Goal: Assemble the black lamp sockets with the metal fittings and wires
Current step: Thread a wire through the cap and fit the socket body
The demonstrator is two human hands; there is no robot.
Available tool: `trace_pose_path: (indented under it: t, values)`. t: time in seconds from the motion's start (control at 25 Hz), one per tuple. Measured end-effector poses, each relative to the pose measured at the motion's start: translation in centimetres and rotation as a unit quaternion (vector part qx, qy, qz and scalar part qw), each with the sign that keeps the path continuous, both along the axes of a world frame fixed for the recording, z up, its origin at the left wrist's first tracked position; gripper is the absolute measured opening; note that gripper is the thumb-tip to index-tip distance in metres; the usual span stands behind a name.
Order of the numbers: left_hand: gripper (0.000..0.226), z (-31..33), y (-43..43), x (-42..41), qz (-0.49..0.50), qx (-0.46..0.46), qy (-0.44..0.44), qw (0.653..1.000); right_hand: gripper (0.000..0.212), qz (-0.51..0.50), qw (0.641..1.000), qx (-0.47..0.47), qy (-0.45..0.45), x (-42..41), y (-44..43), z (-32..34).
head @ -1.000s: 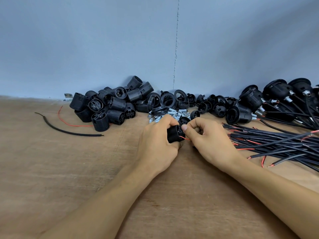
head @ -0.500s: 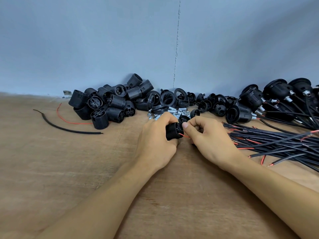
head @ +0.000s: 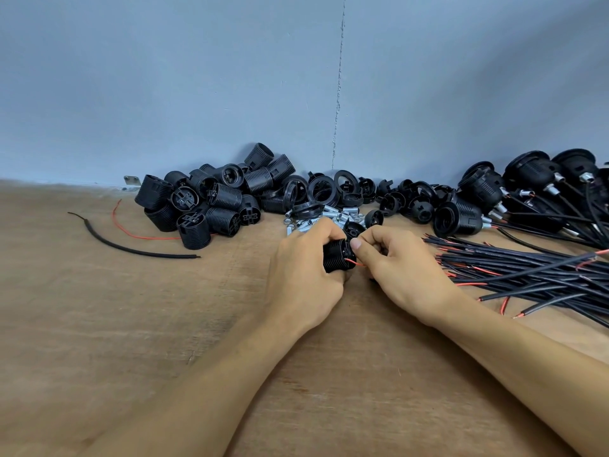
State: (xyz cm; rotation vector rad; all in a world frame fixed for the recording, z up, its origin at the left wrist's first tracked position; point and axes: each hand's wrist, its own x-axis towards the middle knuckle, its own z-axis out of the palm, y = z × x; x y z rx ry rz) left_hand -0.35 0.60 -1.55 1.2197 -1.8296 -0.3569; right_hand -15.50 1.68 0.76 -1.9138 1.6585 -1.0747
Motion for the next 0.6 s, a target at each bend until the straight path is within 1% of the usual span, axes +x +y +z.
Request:
trace_pose_path:
  t: [0.16, 0.28, 0.36, 0.4, 0.44, 0.52, 0.6]
  values:
    - [0.038, -0.09, 0.16, 0.09, -0.001, -0.003, 0.004, 1.000, 0.027, 0.003, 1.000, -0.008, -0.013, 0.01, 0.06, -0.18]
    - [0.043, 0.04, -0.01, 0.16, 0.006, -0.002, 0.005, 1.000, 0.026, 0.010, 0.998, -0.020, -0.066, 0.12, 0.04, -0.42]
    - [0.044, 0.06, -0.16, 0.17, 0.009, 0.004, 0.001, 1.000, 0.016, 0.034, 0.993, -0.037, -0.105, 0.00, 0.15, -0.31]
    - [0.043, 0.09, -0.16, 0.23, 0.007, 0.007, 0.005, 1.000, 0.010, 0.056, 0.991, -0.050, -0.107, -0.15, 0.28, -0.19]
    - [0.042, 0.12, -0.15, 0.33, 0.003, 0.010, 0.012, 1.000, 0.004, 0.079, 0.991, -0.067, -0.088, -0.35, 0.40, -0.09]
    - [0.041, 0.17, -0.19, 0.58, -0.003, 0.016, 0.027, 1.000, 0.009, 0.108, 0.990, -0.094, -0.018, -0.67, 0.58, -0.14]
    - [0.042, 0.20, -0.31, 0.73, 0.000, 0.021, 0.031, 0.999, 0.013, 0.113, 0.988, -0.105, 0.023, -0.71, 0.56, -0.17]
